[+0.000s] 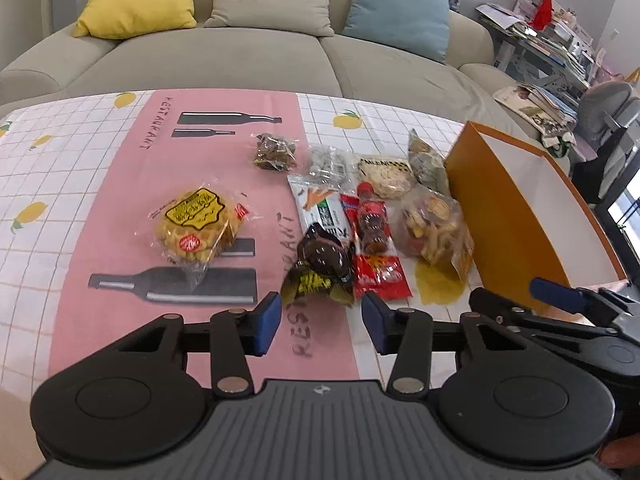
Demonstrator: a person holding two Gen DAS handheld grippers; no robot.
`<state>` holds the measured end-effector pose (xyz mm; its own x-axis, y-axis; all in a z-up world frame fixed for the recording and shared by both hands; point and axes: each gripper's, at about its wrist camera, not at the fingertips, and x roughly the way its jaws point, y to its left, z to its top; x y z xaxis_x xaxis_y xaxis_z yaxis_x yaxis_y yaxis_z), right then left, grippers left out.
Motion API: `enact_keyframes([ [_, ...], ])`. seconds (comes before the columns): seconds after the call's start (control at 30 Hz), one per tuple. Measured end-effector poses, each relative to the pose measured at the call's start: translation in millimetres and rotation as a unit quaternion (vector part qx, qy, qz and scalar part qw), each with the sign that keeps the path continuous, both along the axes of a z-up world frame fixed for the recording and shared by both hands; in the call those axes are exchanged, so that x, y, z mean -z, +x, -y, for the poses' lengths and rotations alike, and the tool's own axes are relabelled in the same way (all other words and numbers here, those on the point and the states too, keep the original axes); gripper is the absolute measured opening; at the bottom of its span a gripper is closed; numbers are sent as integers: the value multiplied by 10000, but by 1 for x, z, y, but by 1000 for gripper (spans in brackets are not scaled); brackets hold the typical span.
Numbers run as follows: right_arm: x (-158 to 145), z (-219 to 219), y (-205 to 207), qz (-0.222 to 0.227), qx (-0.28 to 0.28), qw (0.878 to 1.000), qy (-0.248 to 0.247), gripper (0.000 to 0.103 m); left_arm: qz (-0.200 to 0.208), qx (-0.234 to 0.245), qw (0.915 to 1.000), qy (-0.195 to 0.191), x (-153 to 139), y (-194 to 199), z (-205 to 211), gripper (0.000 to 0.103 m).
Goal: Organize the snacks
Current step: 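Grasp the yellow-labelled waffle bag with left tool while right grasps clear bread bag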
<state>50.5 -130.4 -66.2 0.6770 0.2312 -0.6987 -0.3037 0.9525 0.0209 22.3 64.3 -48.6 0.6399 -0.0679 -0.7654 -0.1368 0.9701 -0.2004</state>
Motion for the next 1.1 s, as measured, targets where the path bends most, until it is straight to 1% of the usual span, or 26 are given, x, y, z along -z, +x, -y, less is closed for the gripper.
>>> enact_keyframes([
  [0.07, 7, -5, 14, -10, -112, 9999, -76, 69, -71, -104, 9999, 61, 6, 10, -5, 55],
  [0.1, 11, -9, 21, 8, -174, 9997, -159, 69, -141, -173, 9997, 70, 10, 17, -9, 58],
  [0.2, 21, -18, 43, 83, -359, 9986, -372, 69, -219, -287, 9993, -108, 20, 33, -23, 66],
  [0.27, 27, -22, 58, 120, -423, 9978, -488, 70, -193, -382, 9990, -147, 23, 42, -33, 68],
  [0.33, 33, -25, 75, 115, -501, 9968, -606, 75, -120, -487, 9987, -10, 25, 52, -45, 74],
  [0.37, 36, -28, 84, 120, -569, 9961, -662, 76, -121, -541, 9984, 92, 27, 57, -50, 75],
  [0.43, 40, -31, 96, 151, -717, 9943, -769, 82, -135, -625, 9977, 225, 31, 68, -64, 78],
  [0.5, 45, -36, 108, 243, -817, 9921, -921, 86, -200, -573, 9979, 231, 36, 78, -77, 81],
  [0.57, 50, -38, 118, 291, -851, 9906, -1031, 87, -288, -480, 9981, 254, 41, 85, -85, 82],
  [0.67, 56, -38, 129, 225, -835, 9910, -1019, 89, -392, -144, 9984, 379, 50, 92, -88, 83],
  [0.77, 63, -38, 136, 133, -856, 9916, -962, 89, -417, 251, 9961, 734, 59, 96, -81, 84],
  [0.83, 69, -39, 141, 67, -868, 9913, -985, 89, -405, 480, 9917, 1121, 64, 97, -73, 84],
  [0.87, 71, -40, 142, 60, -866, 9912, -1000, 89, -425, 492, 9896, 1283, 67, 97, -70, 84],
  [0.9, 73, -41, 143, 59, -869, 9910, -1018, 89, -469, 502, 9874, 1428, 71, 99, -68, 86],
  [0.97, 77, -43, 146, 39, -887, 9905, -1050, 89, -460, 529, 9841, 1633, 76, 101, -64, 88],
  [1.03, 80, -43, 149, 4, -871, 9905, -1066, 89, -469, 546, 9776, 1977, 81, 103, -57, 88],
  [1.1, 83, -42, 153, -58, -846, 9910, -1038, 88, -501, 563, 9720, 2224, 86, 105, -51, 88],
])
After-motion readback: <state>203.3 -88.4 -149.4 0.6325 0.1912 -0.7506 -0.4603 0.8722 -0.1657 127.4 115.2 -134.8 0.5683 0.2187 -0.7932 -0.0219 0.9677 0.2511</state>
